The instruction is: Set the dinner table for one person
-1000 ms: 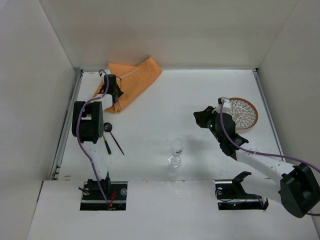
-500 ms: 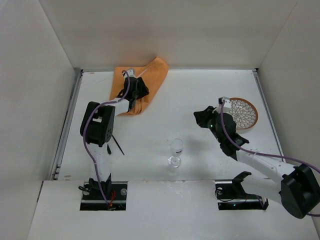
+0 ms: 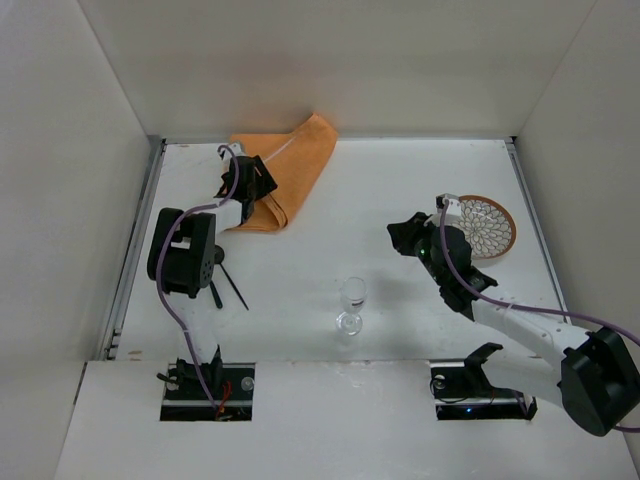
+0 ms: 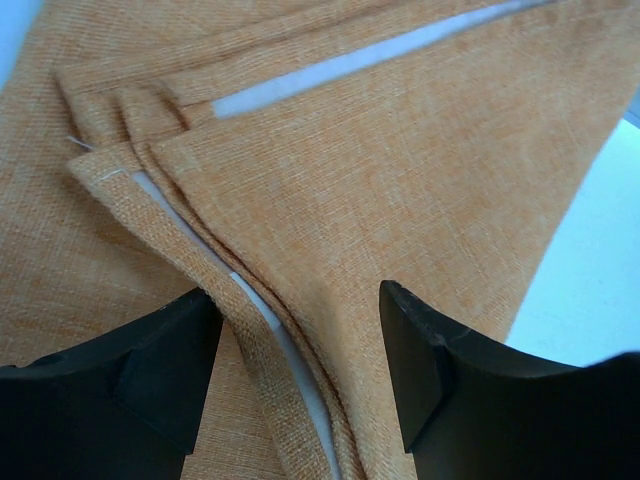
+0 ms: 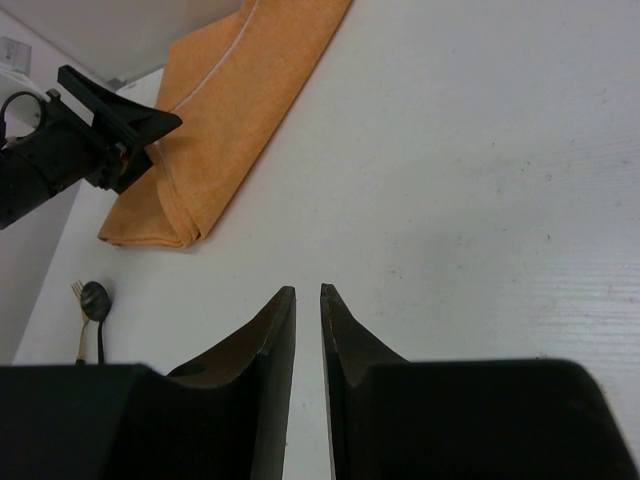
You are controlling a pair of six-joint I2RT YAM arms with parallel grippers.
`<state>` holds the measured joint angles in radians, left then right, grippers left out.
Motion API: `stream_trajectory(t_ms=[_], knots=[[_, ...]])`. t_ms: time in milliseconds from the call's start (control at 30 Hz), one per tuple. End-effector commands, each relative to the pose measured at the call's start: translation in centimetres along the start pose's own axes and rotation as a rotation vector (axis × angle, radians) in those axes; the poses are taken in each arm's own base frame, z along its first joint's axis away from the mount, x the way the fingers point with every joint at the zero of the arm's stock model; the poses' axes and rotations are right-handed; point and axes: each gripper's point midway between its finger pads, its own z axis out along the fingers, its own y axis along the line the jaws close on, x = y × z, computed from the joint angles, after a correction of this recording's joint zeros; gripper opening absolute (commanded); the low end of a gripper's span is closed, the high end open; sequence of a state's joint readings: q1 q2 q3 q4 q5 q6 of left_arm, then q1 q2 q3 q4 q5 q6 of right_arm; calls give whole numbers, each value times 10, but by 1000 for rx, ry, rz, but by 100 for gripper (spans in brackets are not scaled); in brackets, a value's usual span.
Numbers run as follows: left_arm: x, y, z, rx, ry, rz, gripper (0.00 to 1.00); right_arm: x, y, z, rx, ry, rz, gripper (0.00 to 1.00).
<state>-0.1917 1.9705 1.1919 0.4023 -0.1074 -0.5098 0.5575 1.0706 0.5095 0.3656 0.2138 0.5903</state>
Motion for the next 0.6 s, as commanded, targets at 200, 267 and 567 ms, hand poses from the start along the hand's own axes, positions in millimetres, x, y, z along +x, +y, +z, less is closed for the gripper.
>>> stream_trajectory(t_ms=[200,267,567], knots=[[-17,19,17,-92,-40,-43,61,-20,17,2,-38,-49,-6,22],[-19,18,26,-85,-25,-58,61,-20,19,2,-45,-48,2,22],[-36,-21,20,5,-75,-92,13,-22,21,-3,-61,-57,7,22]])
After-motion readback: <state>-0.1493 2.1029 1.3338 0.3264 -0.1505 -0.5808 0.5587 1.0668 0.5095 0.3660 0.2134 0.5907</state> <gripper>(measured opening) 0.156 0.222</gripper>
